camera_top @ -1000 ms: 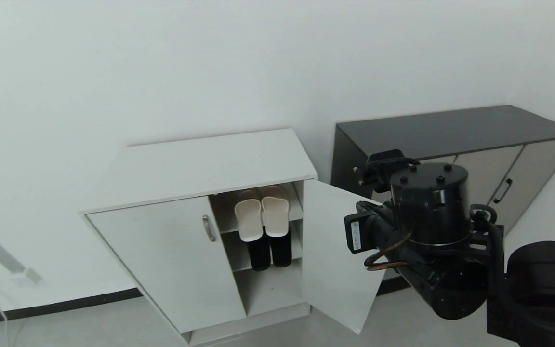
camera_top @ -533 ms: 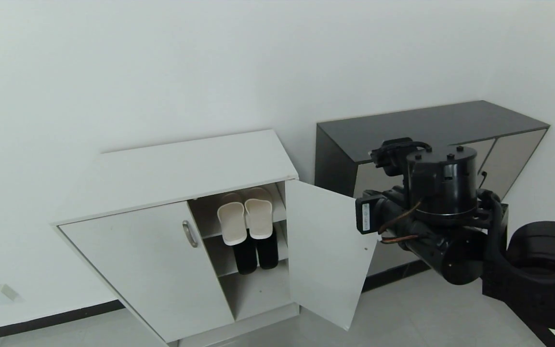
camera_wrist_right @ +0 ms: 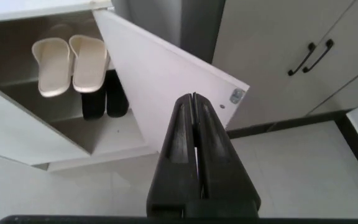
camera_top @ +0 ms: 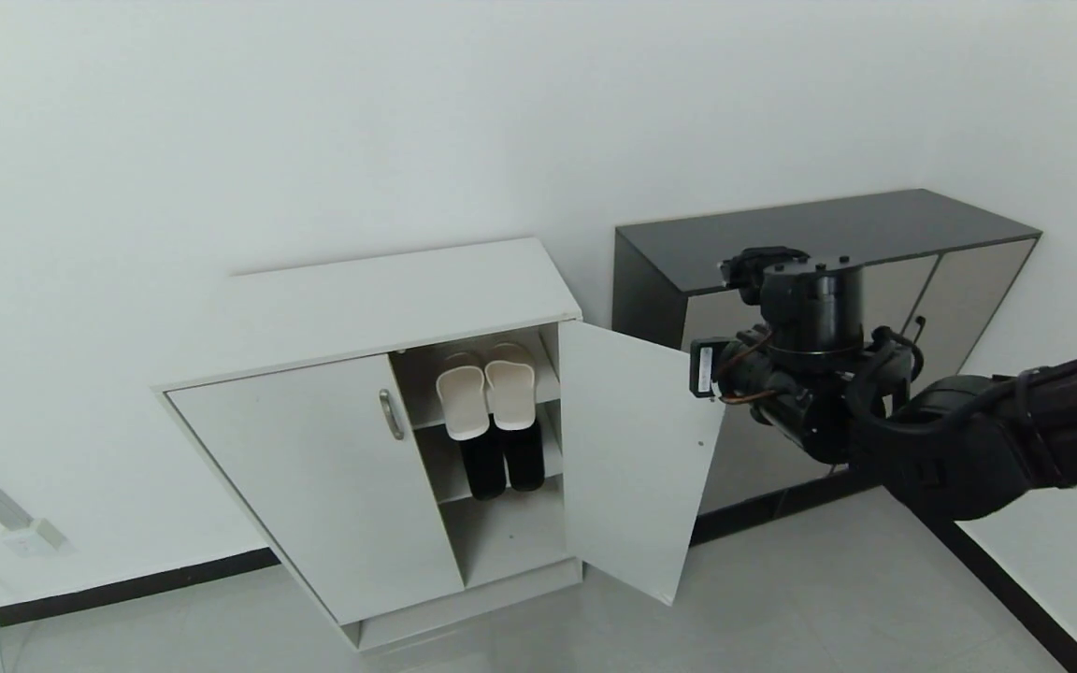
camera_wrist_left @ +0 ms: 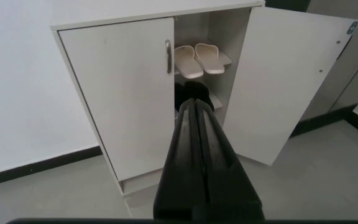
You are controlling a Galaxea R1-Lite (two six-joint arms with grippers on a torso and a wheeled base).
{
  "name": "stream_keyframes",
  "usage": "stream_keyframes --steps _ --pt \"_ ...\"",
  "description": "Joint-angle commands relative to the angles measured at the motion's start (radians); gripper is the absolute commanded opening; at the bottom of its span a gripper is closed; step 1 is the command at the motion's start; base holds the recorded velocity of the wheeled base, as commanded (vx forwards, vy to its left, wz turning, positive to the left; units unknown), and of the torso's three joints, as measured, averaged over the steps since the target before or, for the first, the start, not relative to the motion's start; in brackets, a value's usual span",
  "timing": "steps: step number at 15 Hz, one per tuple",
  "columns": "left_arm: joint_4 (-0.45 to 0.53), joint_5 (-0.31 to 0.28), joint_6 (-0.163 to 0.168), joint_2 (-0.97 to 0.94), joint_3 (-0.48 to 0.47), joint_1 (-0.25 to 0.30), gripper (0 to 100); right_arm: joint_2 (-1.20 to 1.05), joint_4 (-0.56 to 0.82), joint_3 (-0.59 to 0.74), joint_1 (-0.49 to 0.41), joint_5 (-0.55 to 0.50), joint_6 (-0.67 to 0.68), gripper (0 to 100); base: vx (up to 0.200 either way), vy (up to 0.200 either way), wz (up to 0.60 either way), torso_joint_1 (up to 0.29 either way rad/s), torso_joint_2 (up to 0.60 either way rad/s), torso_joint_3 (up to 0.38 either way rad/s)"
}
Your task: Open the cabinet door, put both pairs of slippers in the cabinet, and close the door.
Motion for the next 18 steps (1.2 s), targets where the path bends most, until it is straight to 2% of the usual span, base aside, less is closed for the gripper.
stream_keyframes --steps 1,7,18 --pt "0.0 0.0 0.0 0.001 0.0 0.001 0 0.086 0.003 -0.068 -0.052 0.024 0.001 0 0.0 0.0 0.0 0.0 0.0 0.0" --pt "0.0 0.0 0.0 0.001 0.0 0.001 0 0.236 0.006 -0.226 -0.137 0.066 0.03 0 0.0 0.0 0.0 0.0 0.0 0.0" --pt "0.0 0.0 0.0 0.001 0.0 0.001 0 0.339 0.009 -0.315 -0.205 0.114 0.05 0 0.0 0.0 0.0 0.0 0.0 0.0"
